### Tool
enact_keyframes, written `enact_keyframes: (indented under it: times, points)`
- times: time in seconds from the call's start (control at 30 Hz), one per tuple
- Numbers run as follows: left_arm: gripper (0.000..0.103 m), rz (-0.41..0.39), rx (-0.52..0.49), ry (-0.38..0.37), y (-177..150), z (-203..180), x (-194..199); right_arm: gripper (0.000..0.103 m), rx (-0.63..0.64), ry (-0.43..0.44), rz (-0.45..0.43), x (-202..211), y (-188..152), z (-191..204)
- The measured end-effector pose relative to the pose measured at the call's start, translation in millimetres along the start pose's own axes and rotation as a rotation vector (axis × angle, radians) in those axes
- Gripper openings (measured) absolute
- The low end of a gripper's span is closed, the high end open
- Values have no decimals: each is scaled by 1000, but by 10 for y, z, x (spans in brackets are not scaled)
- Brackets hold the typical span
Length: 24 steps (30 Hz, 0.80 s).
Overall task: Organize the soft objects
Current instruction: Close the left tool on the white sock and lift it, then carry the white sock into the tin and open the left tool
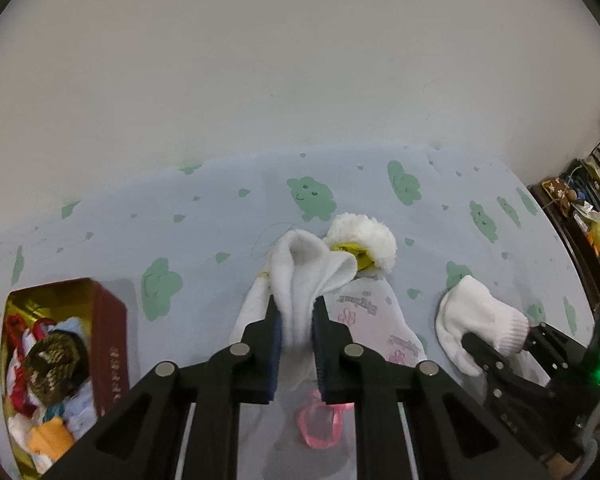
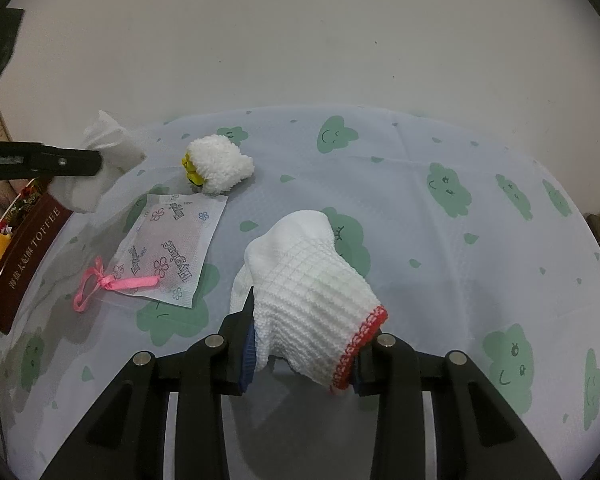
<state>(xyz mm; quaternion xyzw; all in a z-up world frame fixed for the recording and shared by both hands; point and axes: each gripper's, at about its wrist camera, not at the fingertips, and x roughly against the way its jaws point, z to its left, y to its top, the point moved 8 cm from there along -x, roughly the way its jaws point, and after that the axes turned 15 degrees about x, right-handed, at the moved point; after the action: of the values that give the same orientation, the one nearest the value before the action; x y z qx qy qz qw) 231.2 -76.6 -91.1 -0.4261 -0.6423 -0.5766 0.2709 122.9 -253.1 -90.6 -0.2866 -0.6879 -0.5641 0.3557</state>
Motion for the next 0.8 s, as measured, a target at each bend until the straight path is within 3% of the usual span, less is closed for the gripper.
enact_keyframes:
  times: [0.37,0.8]
  points:
    - [14,-26,24,15,-48,321,653,34,-4,2,1,-9,0,-2]
    - [14,-82,118,134,-8,1267,1147,34,-4,1,1,-4,2,3]
